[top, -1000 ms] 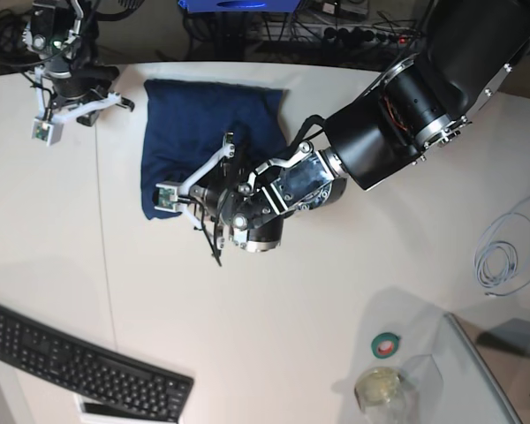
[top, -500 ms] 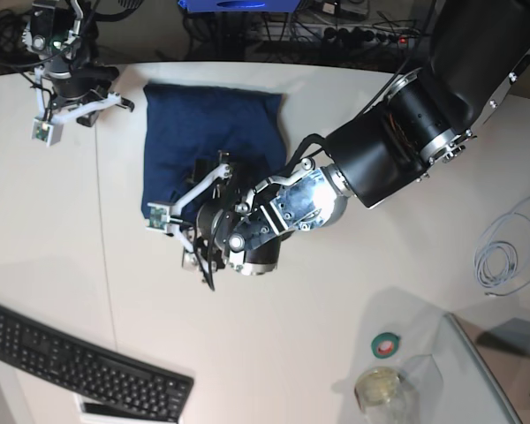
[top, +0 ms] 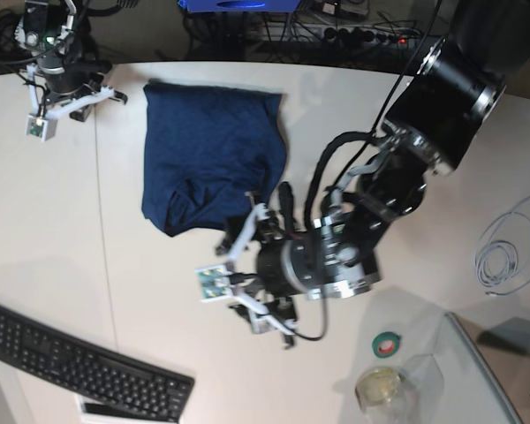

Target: Layout the t-shirt on the table in an organized manner, then fold the t-shirt properly

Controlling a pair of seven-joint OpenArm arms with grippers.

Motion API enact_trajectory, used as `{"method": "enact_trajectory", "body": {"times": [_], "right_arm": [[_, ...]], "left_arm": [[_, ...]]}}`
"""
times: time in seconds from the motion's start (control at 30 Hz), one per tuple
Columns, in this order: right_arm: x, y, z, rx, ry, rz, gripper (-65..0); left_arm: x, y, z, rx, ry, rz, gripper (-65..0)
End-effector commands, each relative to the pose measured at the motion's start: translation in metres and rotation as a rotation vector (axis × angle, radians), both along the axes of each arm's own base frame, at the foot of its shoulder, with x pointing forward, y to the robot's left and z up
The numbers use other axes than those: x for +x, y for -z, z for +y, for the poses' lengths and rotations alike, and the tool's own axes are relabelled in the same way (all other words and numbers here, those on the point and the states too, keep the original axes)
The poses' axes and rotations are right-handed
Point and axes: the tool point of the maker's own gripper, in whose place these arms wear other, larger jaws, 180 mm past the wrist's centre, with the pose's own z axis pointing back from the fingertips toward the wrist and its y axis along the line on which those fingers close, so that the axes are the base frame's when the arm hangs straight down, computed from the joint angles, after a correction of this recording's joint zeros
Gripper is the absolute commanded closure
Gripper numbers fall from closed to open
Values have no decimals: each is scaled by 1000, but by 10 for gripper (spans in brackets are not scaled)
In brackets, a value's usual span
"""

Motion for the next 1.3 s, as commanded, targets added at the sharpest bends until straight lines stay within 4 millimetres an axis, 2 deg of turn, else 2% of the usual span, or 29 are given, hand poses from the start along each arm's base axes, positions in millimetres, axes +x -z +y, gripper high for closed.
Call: {"method": "enact_trajectory", "body": {"times": [0.0,0.03,0.07,0.17,0.23,0.33,0.4,0.47,0.57,0.67,0.73,0.8,0.87,0.97,1.03,1.13,1.2,1.27], "right_arm": [[-2,-14,-6,-25,-6,-34,-6],[-12,-19,-9,-41,-10,-30,-6],[-16,-28,-13,-56,-11,-37,-5],[-31,-51,-15,-88,-32,-44,-5],[-48,-55,-14,-94,-42,-18,-5],[-77,-53,-28,-123,-19,50,-5],[-104,-47,-31,-123,-12,121,-3],[-127,-44,-31,-122,-15,176,-3],[-160,-37,-31,-114,-12,263,-2],[-201,-6,-19,-57,-7,392,-2],[-224,18,-6,-12,-19,471,-2],[-243,38,2,22,-45,542,-2],[-257,62,14,68,-102,607,-2],[-276,100,27,131,-164,714,-2],[-290,119,30,155,-181,785,-2],[-299,149,16,145,-171,870,-5],[-297,170,-1,111,-157,876,-6],[-288,182,-7,71,-168,839,-6]], "left_arm": [[-9,0,18,-23,-54,7,-171],[-19,1,36,-48,-114,14,-33],[-29,7,52,-61,-165,32,0],[-69,38,89,-104,-297,129,0],[-99,59,105,-114,-346,202,0],[-147,84,122,-135,-402,300,0],[-178,98,130,-143,-431,367,0],[-201,109,134,-134,-444,425,0],[-239,139,150,-75,-462,549,0],[-283,180,159,-39,-492,711,0],[-303,195,153,-88,-497,768,0],[-332,206,140,-140,-489,836,0],[-363,222,129,-178,-482,921,0],[-394,254,120,-224,-520,1034,0],[-402,275,122,-234,-615,1045,0],[-406,303,139,-229,-781,998,0],[-405,320,149,-228,-881,968,0],[-407,333,160,-211,-971,963,0]]}}
